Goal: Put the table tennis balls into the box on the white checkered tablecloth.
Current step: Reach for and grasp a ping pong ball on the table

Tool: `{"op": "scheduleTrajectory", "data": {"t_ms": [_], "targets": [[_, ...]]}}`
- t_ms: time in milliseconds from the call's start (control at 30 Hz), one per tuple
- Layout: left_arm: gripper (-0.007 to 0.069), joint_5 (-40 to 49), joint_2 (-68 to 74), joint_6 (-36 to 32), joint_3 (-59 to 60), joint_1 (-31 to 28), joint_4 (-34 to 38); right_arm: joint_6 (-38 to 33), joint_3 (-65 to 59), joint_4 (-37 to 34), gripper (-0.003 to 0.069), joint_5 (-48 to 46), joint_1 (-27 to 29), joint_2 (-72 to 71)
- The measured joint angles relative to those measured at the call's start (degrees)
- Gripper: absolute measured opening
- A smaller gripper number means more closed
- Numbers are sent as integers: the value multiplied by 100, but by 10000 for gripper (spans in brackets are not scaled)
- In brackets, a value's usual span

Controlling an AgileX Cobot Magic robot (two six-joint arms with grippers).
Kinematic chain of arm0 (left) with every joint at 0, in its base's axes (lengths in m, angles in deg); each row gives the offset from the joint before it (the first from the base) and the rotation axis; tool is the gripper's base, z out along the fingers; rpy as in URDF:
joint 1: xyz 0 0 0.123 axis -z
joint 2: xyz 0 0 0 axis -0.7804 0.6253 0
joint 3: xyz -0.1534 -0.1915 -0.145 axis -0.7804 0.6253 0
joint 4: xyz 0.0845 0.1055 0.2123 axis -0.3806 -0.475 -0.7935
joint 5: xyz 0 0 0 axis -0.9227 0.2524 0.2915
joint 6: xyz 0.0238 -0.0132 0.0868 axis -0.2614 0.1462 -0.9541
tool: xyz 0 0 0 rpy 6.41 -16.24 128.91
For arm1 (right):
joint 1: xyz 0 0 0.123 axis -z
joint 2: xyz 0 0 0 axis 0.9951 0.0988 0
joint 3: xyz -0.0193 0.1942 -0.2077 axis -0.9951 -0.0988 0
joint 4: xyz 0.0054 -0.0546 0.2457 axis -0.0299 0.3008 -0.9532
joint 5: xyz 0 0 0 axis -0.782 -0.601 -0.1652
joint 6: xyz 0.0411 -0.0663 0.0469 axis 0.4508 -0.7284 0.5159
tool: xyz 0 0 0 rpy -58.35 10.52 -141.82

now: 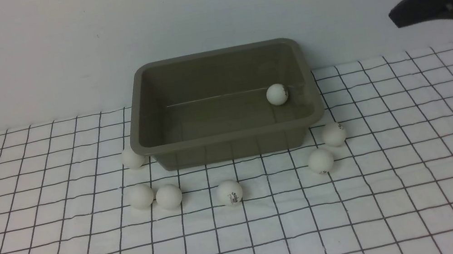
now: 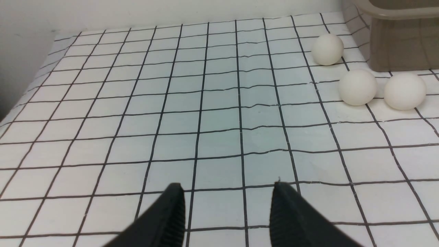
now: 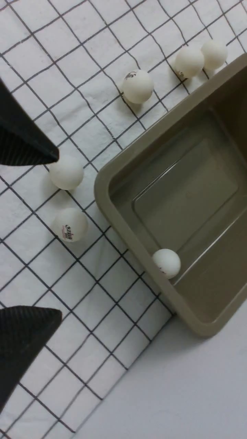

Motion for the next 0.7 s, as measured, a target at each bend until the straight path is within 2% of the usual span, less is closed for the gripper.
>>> {"op": "scheduleTrajectory", "data": {"t_ms": [100, 200, 433, 700], "targets": [[310, 0, 0, 0, 0, 0, 0, 174, -361, 222, 496, 0, 0, -69], [310, 0, 0, 0, 0, 0, 0, -80, -881, 148, 496, 56, 0, -87], [310, 0, 0, 0, 0, 0, 0, -913, -1867, -715, 496, 1212, 0, 46], [310, 0, 0, 0, 0, 0, 0, -928, -1937, -1524, 496, 2096, -73, 753]]}}
